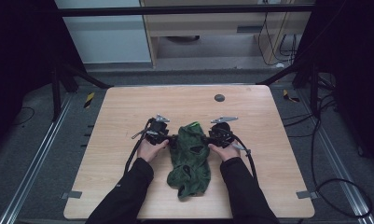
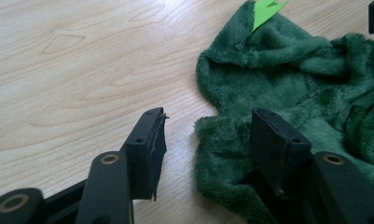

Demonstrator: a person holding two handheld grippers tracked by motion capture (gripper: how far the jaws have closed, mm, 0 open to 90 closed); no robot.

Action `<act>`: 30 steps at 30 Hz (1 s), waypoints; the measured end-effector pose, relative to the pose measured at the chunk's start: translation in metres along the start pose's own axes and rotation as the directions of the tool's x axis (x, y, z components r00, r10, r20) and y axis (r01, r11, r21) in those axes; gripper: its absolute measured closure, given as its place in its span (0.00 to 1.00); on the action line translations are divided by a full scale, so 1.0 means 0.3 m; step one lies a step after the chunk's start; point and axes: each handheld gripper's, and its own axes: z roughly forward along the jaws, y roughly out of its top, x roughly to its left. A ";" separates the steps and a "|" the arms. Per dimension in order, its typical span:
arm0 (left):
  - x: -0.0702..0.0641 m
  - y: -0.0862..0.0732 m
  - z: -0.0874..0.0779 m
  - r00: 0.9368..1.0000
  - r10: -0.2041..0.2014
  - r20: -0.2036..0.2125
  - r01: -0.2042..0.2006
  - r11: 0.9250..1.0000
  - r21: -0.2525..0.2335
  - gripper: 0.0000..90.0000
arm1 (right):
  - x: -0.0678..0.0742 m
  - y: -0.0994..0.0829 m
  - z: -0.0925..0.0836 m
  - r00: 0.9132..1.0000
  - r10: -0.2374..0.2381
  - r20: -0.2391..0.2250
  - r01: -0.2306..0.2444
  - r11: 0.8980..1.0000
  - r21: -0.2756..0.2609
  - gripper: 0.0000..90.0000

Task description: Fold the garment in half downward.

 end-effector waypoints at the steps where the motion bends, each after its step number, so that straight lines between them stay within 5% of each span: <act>1: 0.000 -0.002 0.004 1.000 0.004 0.002 -0.004 1.000 0.006 0.52 | 0.001 -0.002 0.003 1.000 0.001 -0.001 -0.001 1.000 0.005 0.58; 14: -0.022 -0.015 0.033 0.999 0.035 0.033 -0.037 0.998 0.043 0.72 | -0.002 -0.020 0.035 1.000 0.009 -0.028 -0.008 0.999 0.050 0.70; 19: -0.020 -0.014 0.034 0.999 0.015 0.050 -0.017 0.999 0.047 0.80 | 0.003 -0.022 0.040 0.999 -0.001 -0.034 0.003 0.998 0.055 0.77; 30: -0.041 -0.009 0.031 0.999 0.043 0.026 -0.045 0.997 0.062 0.92 | 0.010 -0.026 0.049 0.999 -0.006 -0.039 0.009 0.998 0.069 0.91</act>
